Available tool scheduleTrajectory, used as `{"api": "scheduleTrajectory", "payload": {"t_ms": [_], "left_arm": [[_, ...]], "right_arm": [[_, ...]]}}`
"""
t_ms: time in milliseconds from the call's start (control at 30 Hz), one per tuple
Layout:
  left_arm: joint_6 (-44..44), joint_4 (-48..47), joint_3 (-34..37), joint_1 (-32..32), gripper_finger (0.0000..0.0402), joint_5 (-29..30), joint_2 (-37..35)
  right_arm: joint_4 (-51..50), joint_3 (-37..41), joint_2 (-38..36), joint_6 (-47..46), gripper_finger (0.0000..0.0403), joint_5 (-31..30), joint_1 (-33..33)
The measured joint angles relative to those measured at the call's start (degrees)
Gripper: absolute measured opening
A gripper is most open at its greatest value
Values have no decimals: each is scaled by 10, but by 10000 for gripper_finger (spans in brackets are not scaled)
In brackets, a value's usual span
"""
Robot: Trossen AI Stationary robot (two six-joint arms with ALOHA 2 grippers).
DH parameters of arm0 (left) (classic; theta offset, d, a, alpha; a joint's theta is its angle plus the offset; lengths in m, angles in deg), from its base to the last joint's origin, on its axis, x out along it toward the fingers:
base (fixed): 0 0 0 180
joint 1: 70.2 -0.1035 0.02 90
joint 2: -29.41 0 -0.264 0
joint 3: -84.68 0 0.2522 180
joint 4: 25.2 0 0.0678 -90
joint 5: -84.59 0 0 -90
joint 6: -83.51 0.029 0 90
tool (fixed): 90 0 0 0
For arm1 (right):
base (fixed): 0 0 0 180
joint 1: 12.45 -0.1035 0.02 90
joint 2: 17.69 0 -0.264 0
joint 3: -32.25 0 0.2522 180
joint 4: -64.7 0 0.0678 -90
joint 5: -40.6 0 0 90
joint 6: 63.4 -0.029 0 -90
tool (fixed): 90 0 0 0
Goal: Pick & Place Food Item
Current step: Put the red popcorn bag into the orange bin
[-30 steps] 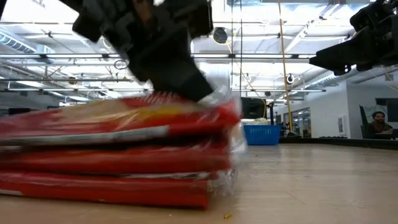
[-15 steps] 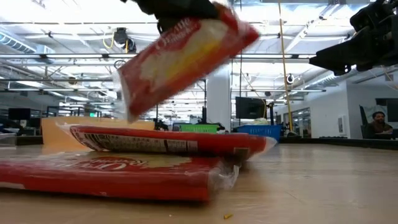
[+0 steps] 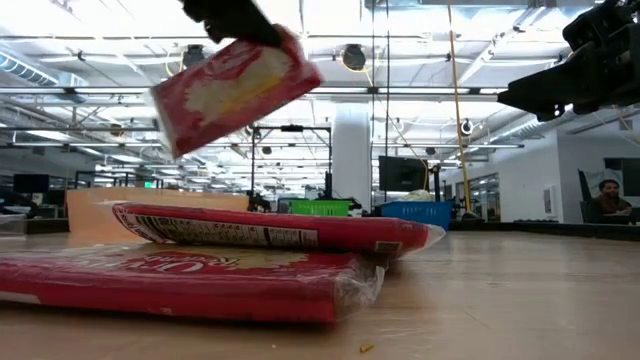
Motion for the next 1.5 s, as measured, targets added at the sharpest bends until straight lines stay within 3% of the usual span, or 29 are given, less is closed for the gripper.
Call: {"api": "scheduleTrajectory", "payload": {"t_ms": [233,500,700,867,1067,1267,1500], "left_arm": [[22,-9,74,-71,8,20,-107],[53,-26,130,-220,8,24,-250],[38,-72,131,-322,19,95,-288],[-17,-130,132,-397,8,93,-260],[-83,-141,132,-445,24,74,-182],[-58,-114,132,-467,8,66,-89],[-50,-89,132,-477,36,45,-16]], "right_arm": [[-1,0,0,0,187,0,0],[-1,0,0,0,187,0,0],[-1,0,0,0,187,0,0],[-1,0,0,0,187,0,0],[-1,0,0,0,187,0,0],[-1,0,0,0,187,0,0],[-1,0,0,0,187,0,0]]}}
